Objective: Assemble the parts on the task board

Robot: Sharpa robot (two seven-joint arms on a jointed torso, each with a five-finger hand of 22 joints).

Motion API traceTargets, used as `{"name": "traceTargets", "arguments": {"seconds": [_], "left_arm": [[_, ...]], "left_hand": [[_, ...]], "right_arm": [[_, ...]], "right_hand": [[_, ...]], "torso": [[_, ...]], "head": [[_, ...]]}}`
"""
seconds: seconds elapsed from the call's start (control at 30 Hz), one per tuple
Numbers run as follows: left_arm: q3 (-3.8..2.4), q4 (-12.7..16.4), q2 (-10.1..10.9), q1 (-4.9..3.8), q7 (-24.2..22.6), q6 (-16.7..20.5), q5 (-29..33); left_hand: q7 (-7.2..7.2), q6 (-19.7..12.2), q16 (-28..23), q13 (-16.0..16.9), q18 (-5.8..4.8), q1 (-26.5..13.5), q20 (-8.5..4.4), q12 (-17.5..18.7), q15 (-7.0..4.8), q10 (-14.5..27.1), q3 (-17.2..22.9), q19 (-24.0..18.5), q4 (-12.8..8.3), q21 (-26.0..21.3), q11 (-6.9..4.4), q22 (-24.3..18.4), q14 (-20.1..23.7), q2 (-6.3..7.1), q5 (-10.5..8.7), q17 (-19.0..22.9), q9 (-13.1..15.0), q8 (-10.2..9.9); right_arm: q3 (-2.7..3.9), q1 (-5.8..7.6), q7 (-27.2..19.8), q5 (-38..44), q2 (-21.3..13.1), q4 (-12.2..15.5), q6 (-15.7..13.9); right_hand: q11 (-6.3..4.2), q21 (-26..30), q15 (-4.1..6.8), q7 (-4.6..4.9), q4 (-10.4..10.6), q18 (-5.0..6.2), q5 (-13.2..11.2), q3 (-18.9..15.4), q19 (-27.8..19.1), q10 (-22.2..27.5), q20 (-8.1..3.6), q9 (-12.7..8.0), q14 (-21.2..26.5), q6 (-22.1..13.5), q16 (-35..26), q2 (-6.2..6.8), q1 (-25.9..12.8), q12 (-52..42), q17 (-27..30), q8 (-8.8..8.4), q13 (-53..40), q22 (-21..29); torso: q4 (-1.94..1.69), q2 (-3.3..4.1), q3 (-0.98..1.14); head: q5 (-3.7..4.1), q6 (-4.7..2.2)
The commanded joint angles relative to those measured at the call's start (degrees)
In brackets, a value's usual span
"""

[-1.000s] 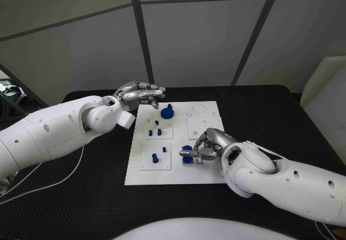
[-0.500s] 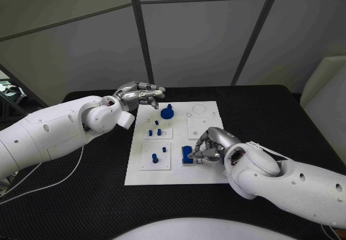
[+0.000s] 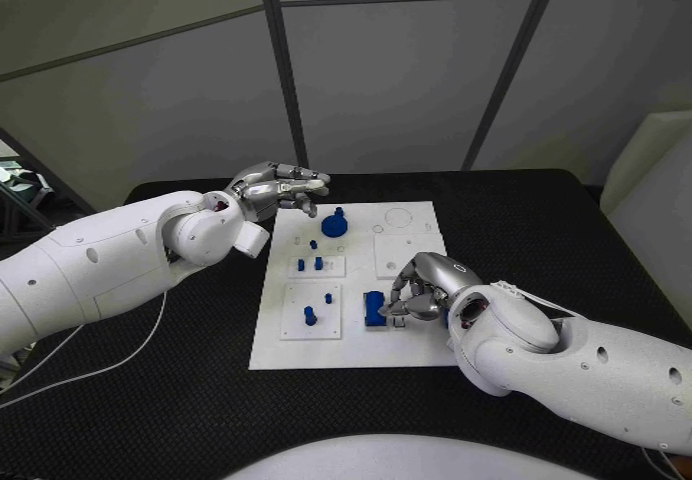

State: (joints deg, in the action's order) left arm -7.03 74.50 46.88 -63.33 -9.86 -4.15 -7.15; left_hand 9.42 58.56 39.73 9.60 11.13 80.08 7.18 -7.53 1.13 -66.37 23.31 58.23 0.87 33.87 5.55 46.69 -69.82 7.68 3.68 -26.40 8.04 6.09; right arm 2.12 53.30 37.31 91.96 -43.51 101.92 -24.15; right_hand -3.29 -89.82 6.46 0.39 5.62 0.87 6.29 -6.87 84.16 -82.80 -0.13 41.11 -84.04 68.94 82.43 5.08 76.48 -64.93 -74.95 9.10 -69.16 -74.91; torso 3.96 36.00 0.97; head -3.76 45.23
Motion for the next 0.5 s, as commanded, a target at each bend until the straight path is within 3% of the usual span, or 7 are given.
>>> {"name": "traceTargets", "arguments": {"seconds": [0.03, 0.23, 0.5], "left_arm": [[-0.03, 0.0, 0.0, -0.10, -0.2, -0.6, 0.0], [-0.03, -0.1, 0.0, -0.09, -0.2, -0.7, 0.0], [-0.02, -0.2, -0.2, -0.08, -0.2, -0.7, 0.0]], "left_hand": [[-0.06, -0.2, -0.4, 0.1, -0.75, -0.5, 0.13, 0.4, 0.11, 0.3, -0.4, -0.5, 0.0, -0.4, 0.13, -0.1, 0.3, -0.17, -0.21, 0.1, 0.1, -0.2], [-0.05, -0.2, -0.4, 0.1, -0.75, -0.4, 0.13, 0.4, 0.11, 0.4, -0.4, -0.5, 0.0, -0.4, 0.13, -0.1, 0.3, -0.20, -0.20, 0.1, 0.1, -0.2], [-0.05, -0.2, -0.4, 0.1, -0.74, -0.4, 0.14, 0.4, 0.11, 0.4, -0.4, -0.5, 0.0, -0.5, 0.13, -0.1, 0.3, -0.21, -0.20, 0.1, 0.1, -0.2]], "right_arm": [[0.03, 0.06, -1.3, 1.3, -0.7, 0.7, -2.6], [0.03, 0.06, -4.2, -0.9, -3.4, 2.8, -4.1], [0.01, 0.08, -7.1, -4.3, -4.9, 3.9, -0.2]], "right_hand": [[-0.27, -0.2, 0.54, 0.03, 0.1, -0.87, 0.4, -0.8, 5.8, -0.2, -0.39, 0.2, -3.1, 0.2, 0.4, -0.41, -1.1, -0.1, -0.5, 0.29, 0.0, -15.1], [-0.09, -0.2, 0.43, 0.26, 0.1, -0.87, 1.1, -2.2, 5.8, -0.1, -0.33, 0.5, -3.1, -0.5, 0.3, -0.37, -2.8, 0.2, -0.4, -0.04, 0.1, -15.1], [0.00, -0.2, 0.36, 0.36, 0.2, -0.87, 1.2, -2.7, 5.8, -0.1, -0.28, 0.5, -3.1, -0.7, 0.2, -0.32, -3.4, 0.3, -0.4, -0.20, 0.1, -15.1]], "torso": [[0.08, 0.00, 0.05], [0.15, -0.04, 0.03], [-0.06, -0.02, 0.02]], "head": [[0.01, -0.19], [0.04, -0.25], [0.15, -0.45]]}}
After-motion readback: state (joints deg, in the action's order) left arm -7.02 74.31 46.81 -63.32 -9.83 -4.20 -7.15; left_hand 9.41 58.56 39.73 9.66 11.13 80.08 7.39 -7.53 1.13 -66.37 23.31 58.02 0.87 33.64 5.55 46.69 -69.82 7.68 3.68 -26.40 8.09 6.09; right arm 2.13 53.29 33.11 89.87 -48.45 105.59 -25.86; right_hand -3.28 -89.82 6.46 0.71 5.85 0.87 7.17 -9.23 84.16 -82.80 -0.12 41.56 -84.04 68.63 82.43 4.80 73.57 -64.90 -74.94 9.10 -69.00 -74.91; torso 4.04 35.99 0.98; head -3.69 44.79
